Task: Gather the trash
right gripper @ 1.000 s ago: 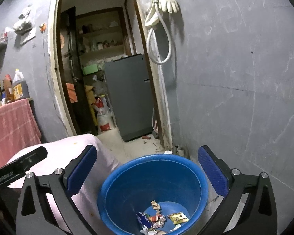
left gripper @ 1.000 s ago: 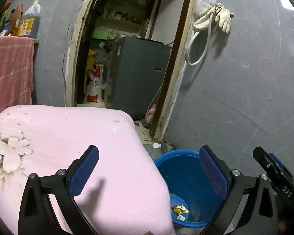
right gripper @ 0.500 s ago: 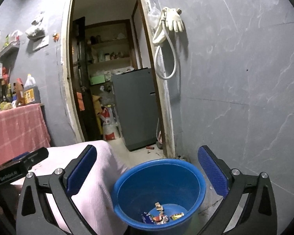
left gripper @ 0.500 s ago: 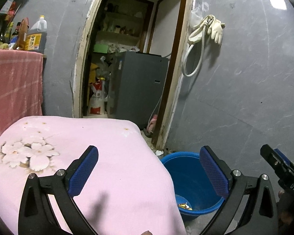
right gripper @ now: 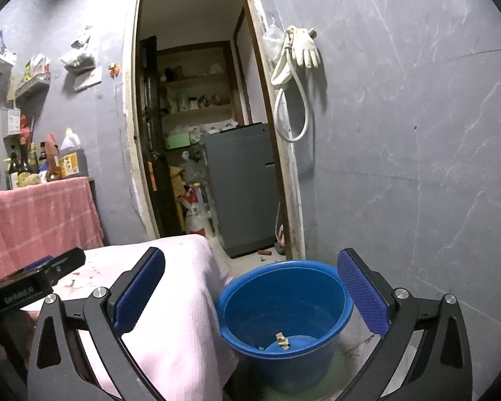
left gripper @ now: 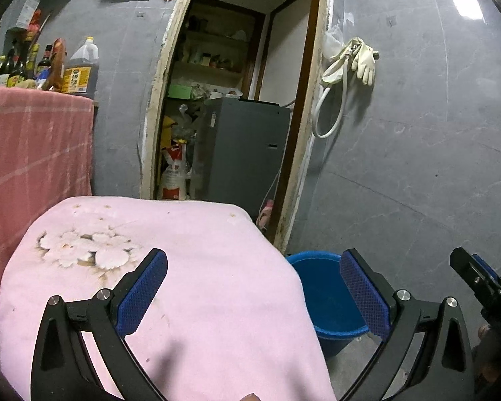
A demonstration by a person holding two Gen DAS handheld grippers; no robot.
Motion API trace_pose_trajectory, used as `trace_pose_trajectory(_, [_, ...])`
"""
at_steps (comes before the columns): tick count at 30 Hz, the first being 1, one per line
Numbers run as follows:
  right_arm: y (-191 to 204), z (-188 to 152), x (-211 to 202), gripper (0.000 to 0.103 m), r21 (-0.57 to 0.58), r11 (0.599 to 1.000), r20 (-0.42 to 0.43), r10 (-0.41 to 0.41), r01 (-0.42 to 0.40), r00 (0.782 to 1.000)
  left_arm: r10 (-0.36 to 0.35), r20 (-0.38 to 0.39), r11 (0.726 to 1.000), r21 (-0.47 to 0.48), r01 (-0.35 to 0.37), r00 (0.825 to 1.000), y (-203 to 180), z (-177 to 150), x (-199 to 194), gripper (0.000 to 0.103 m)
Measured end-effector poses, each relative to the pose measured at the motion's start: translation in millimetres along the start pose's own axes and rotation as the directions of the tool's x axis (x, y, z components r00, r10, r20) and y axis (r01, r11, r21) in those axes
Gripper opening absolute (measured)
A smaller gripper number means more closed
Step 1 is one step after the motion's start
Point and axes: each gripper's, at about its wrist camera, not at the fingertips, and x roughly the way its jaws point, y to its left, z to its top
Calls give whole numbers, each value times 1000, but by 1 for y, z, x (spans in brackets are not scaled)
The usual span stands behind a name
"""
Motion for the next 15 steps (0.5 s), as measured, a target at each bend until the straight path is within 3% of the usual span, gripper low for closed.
trace_pose_trajectory(15, [23, -31, -30, 103, -17, 1000, -21, 13, -13, 1000, 60, -5, 998, 8, -60, 998, 20, -25, -43, 101])
